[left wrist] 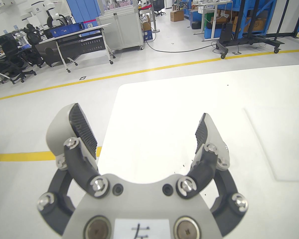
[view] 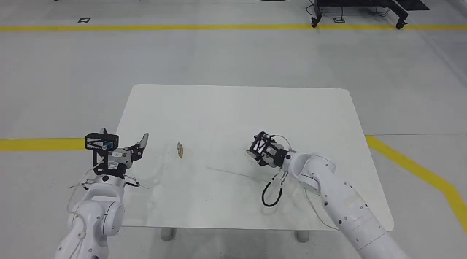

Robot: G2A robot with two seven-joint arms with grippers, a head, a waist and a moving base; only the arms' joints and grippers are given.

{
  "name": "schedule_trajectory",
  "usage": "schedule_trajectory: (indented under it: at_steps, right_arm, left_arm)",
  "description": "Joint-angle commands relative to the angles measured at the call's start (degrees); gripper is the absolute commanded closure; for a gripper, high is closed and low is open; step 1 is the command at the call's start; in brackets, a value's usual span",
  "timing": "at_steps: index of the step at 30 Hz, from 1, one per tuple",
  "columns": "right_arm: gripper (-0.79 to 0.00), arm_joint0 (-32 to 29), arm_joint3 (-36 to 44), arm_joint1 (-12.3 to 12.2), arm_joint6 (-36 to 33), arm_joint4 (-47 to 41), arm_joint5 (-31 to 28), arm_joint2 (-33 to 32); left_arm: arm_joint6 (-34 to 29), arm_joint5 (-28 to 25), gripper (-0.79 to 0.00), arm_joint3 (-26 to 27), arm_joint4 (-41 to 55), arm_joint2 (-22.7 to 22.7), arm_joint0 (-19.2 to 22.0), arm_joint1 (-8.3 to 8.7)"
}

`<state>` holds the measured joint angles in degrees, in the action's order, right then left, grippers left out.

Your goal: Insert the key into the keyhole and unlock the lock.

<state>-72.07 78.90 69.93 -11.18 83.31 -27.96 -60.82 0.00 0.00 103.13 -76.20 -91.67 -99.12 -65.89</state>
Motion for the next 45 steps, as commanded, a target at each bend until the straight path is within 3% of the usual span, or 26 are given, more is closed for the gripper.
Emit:
schedule_trajectory:
  at_steps: [1, 10, 17, 19, 21, 37, 45]
  right_arm:
    - [-0.385, 1.0, -1.5, 0.2, 0.3, 0.3, 0.5, 0.6]
    - [-0.379, 5.0, -6.1, 1.0, 0.4, 0.8, 1.4, 2.4]
    - [-0.317, 7.3, -9.9, 1.6, -0.1, -1.0, 0.8, 3.6]
    - [-0.209, 7.8, -10.7, 1.8, -0.5, -1.6, 0.7, 4.1]
    - [0.0, 8.3, -11.6, 2.0, -0.9, -2.3, 0.8, 4.3]
    - [0.0, 5.8, -6.0, 0.9, 1.4, 0.6, 1.6, 1.5]
    - [0.0, 2.0, -1.8, -0.2, 0.2, -4.4, 0.5, -3.7]
  left_arm:
    - [0.0, 0.0, -0.785, 0.0, 0.0, 0.0, 0.0, 0.0]
    - [0.0, 0.0, -0.785, 0.0, 0.0, 0.0, 0.0, 0.0]
    - [0.0, 0.0, -0.785, 0.0, 0.0, 0.0, 0.0, 0.0]
    - [0.0, 0.0, -0.785, 0.0, 0.0, 0.0, 0.0, 0.0]
    - [0.0, 0.0, -0.785, 0.0, 0.0, 0.0, 0.0, 0.0]
    - [0.0, 0.0, -0.785, 0.0, 0.0, 0.0, 0.0, 0.0]
    - [0.0, 0.0, -0.785, 0.0, 0.0, 0.0, 0.0, 0.0]
